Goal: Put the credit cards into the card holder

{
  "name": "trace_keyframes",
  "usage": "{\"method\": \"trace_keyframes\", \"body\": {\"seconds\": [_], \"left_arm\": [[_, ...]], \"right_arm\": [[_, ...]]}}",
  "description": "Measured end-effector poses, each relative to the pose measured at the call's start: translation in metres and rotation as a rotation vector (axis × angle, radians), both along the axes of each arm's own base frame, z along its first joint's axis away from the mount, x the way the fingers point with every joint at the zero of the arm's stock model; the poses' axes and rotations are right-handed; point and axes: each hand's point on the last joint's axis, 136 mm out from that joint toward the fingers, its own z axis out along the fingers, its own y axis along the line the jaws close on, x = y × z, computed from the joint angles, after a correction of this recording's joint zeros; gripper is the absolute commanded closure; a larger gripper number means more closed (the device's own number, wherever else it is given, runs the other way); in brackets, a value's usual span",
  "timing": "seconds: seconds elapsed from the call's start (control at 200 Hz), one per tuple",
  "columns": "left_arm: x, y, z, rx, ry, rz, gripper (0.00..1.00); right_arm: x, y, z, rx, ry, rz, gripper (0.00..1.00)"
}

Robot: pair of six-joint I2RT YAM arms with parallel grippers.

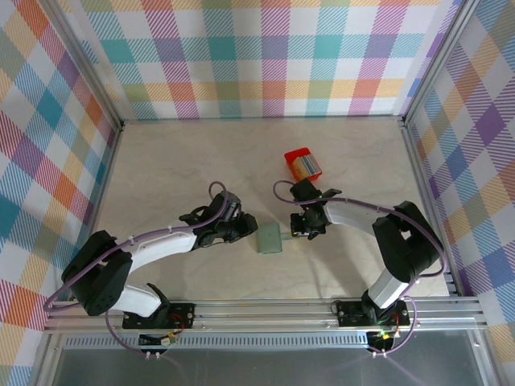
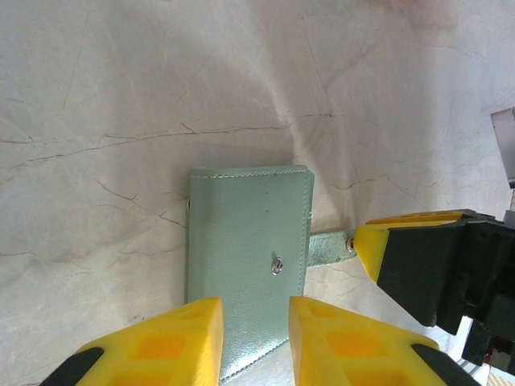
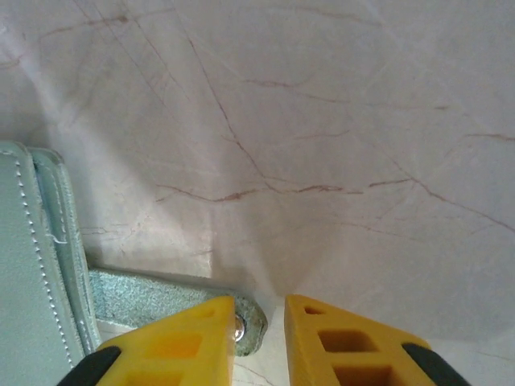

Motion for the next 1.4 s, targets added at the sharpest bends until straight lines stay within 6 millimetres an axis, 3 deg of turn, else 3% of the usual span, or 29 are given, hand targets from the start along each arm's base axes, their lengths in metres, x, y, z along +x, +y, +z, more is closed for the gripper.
{"method": "trace_keyframes", "body": {"seconds": [0.25, 0.385, 0.505, 0.62, 0.755, 0.945, 1.21, 1.4], "left_arm": [[0.001, 0.002, 0.003, 0.009, -0.018, -0.003, 0.71], [-0.001, 0.007, 0.008, 0.029, -0.041, -0.018, 0.69], [-0.002, 0.01, 0.03, -0.009, -0.12, -0.033, 0.63], [-0.007, 0.014, 0.045, -0.05, -0.189, -0.044, 0.57], [-0.009, 0.016, 0.044, -0.058, -0.204, -0.046, 0.53], [-0.012, 0.015, 0.033, -0.08, -0.178, -0.037, 0.49], [-0.015, 0.012, 0.017, -0.094, -0.108, -0.024, 0.47], [-0.018, 0.01, 0.006, -0.088, -0.068, -0.035, 0.47]], "right_arm": [[-0.001, 0.0, 0.007, 0.01, -0.003, -0.003, 0.72], [0.003, 0.011, 0.047, 0.136, -0.075, -0.014, 0.69], [0.004, 0.025, 0.091, 0.281, -0.148, -0.005, 0.66], [0.0, 0.041, 0.108, 0.385, -0.146, 0.028, 0.65], [-0.003, 0.055, 0.102, 0.433, -0.075, 0.05, 0.65], [-0.003, 0.069, 0.075, 0.413, 0.033, 0.044, 0.66], [-0.006, 0.067, 0.038, 0.343, 0.12, 0.02, 0.68], [-0.006, 0.063, 0.025, 0.306, 0.137, 0.009, 0.68]]}}
